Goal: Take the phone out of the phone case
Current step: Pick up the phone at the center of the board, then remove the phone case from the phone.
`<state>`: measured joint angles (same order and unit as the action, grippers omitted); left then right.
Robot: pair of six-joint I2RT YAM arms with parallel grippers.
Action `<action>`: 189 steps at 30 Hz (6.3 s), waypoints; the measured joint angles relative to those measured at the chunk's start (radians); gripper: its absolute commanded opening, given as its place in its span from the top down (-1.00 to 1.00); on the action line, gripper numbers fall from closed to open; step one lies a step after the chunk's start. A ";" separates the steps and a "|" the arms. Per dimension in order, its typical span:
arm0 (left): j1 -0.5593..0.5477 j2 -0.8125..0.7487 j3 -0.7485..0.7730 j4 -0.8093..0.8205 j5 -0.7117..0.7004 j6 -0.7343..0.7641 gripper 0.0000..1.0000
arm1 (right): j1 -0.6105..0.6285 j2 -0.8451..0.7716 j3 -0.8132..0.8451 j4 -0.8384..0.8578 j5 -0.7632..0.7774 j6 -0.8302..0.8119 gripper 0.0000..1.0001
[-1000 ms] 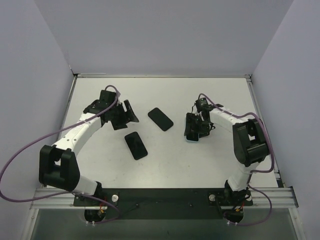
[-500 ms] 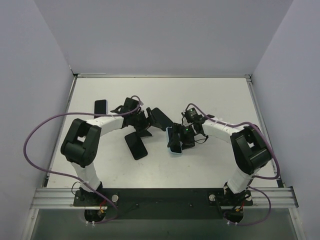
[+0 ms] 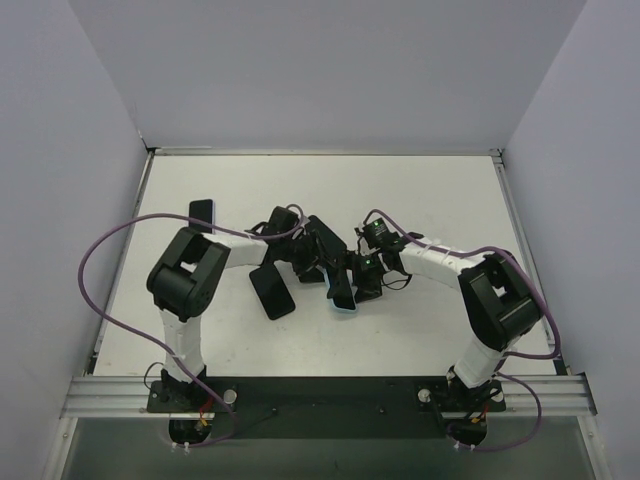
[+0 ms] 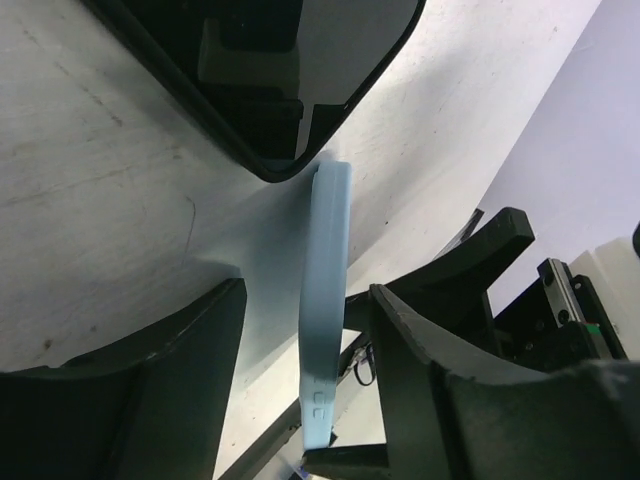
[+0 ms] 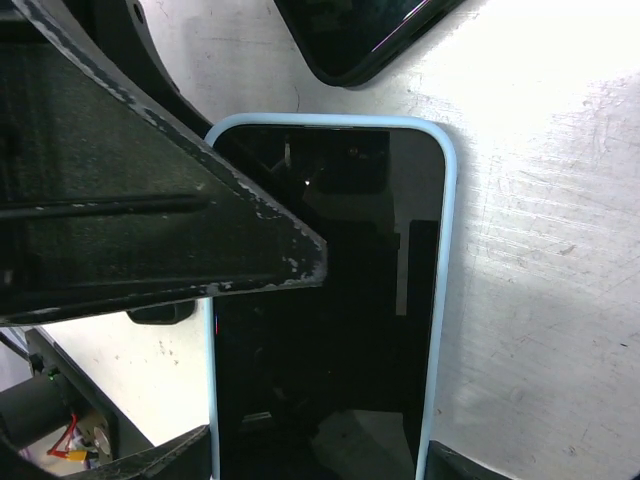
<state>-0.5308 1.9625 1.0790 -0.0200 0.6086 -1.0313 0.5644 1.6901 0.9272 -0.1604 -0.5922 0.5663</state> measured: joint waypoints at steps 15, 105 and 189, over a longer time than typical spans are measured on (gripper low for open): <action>-0.016 0.010 -0.010 0.105 0.040 -0.075 1.00 | -0.002 -0.003 0.062 -0.076 0.005 -0.013 -0.67; 0.137 -0.488 -0.231 1.196 -0.500 -0.509 1.00 | -0.093 -0.082 0.007 1.506 0.148 1.425 1.00; 0.031 -0.273 -0.094 0.768 0.026 -0.436 -0.61 | -0.253 -0.467 -0.004 0.219 -0.056 0.372 1.00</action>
<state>-0.4995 1.6897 0.9848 0.7475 0.6342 -1.4673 0.3111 1.2228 0.9234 0.0586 -0.6479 0.9379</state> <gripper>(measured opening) 0.782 0.105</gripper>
